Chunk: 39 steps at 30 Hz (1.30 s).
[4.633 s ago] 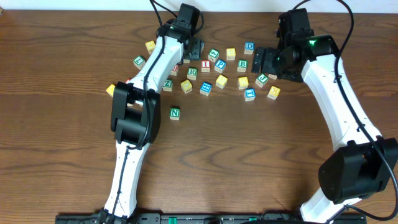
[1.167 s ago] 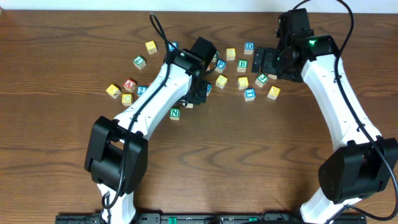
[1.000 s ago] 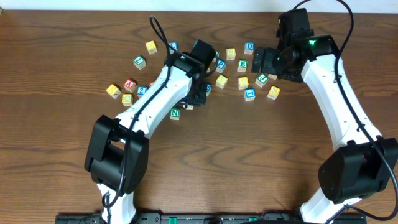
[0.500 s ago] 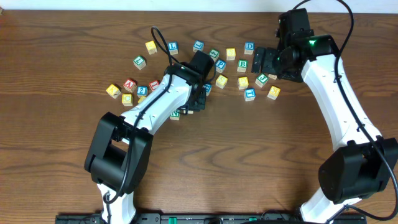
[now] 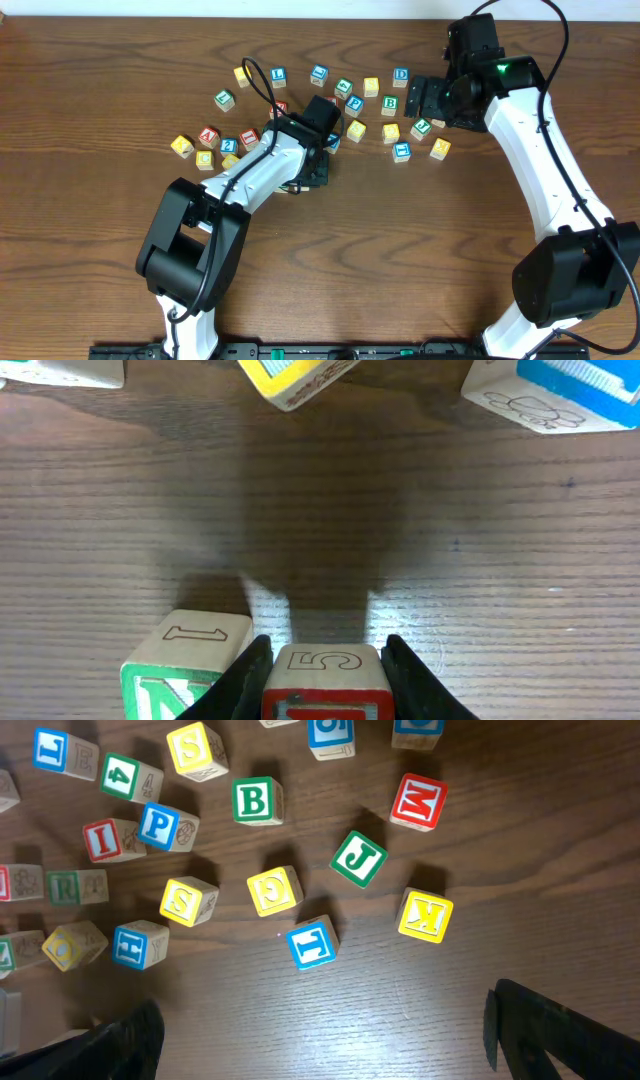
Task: Spell out NEURIPS
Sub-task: 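Lower the red E block right of the N and release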
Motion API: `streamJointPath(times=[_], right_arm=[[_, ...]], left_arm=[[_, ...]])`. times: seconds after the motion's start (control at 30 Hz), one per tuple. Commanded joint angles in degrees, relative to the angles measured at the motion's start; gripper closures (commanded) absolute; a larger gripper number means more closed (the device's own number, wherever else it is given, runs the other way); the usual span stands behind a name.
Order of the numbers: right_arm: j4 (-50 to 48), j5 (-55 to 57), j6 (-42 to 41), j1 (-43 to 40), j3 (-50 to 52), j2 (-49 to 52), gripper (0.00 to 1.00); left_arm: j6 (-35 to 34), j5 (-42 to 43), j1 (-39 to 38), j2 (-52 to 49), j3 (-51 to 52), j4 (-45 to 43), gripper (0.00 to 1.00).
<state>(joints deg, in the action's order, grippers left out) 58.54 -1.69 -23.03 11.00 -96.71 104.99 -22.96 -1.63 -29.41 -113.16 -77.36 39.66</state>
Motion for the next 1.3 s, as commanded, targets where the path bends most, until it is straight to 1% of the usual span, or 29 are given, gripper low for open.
streamJointPath(times=[0.0,0.4,0.73,0.77,0.83,0.87,1.27], right_arm=[[0.04,0.50,-0.28,-0.04,-0.57,0.15,0.01],[0.04,0.50,-0.26,-0.04,-0.57,0.15,0.01],[0.04,0.48,-0.28,-0.04,-0.57,0.15,0.01],[0.04,0.50,-0.28,-0.04,-0.57,0.15,0.01],[0.04,0.50,-0.28,-0.04,-0.57,0.15,0.01],[0.04,0.48,-0.28,-0.04,-0.57,0.15,0.01],[0.04,0.48,-0.28,-0.04,-0.57,0.15,0.01]], left_arm=[[-0.96,-0.59,0.02,-0.33,0.46,-0.33,0.73],[-0.96,-0.61,0.02,-2.91,0.46,-1.86,0.72],[-0.98,-1.03,0.02,-2.95,0.57,-2.45,0.72],[-0.96,-1.03,0.02,-2.95,0.57,-2.45,0.71],[-0.96,-1.01,0.02,-2.95,0.57,-2.43,0.65],[-0.98,-1.01,0.02,-2.95,0.57,-2.43,0.64],[-0.96,-1.01,0.02,-2.95,0.57,-2.27,0.63]])
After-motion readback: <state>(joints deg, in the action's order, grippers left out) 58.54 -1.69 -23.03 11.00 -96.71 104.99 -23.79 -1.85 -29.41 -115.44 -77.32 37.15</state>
